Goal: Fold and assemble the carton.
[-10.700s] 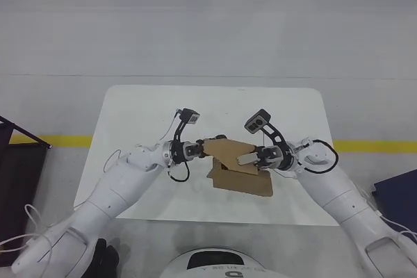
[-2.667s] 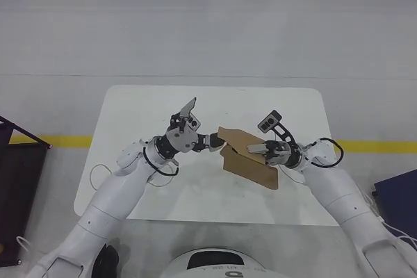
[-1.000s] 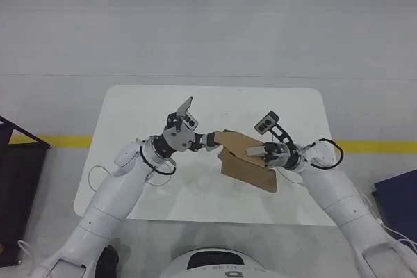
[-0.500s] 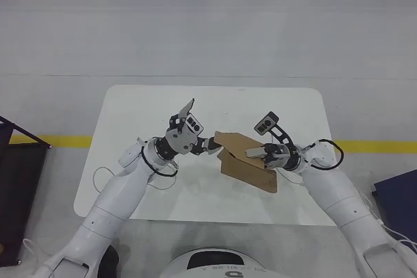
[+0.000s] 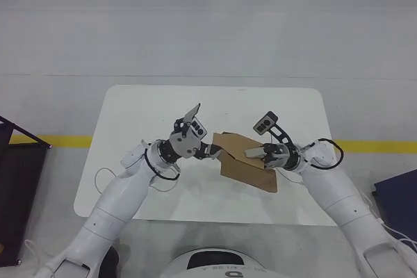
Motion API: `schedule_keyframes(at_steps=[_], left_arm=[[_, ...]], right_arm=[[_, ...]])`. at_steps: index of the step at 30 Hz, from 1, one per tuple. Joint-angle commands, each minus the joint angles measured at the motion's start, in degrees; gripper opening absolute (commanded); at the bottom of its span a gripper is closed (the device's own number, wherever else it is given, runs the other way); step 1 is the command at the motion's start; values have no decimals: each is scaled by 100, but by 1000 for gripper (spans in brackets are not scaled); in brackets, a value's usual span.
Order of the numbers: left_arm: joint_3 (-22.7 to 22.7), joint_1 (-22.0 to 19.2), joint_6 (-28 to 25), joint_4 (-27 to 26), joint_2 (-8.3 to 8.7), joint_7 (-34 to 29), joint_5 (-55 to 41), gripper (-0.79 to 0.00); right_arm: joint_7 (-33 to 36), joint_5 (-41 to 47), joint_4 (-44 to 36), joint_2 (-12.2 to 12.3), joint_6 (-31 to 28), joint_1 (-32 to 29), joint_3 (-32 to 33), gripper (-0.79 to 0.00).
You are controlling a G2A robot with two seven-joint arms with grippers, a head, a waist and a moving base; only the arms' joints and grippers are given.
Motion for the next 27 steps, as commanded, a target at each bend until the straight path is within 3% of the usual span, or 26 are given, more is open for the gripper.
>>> schedule_keyframes(at_steps=[1, 13, 27], left_arm=[[-7, -16, -26, 5, 0, 27, 116, 0], [64, -113, -143, -27, -23, 112, 652, 0], [-17, 15, -524, -497, 16, 445, 1672, 0]], right_arm=[[0, -4, -14, 3, 0, -2, 3, -785], [0, 5, -48, 9, 40, -7, -14, -785], [0, 121, 187, -32, 56, 105, -126, -785]])
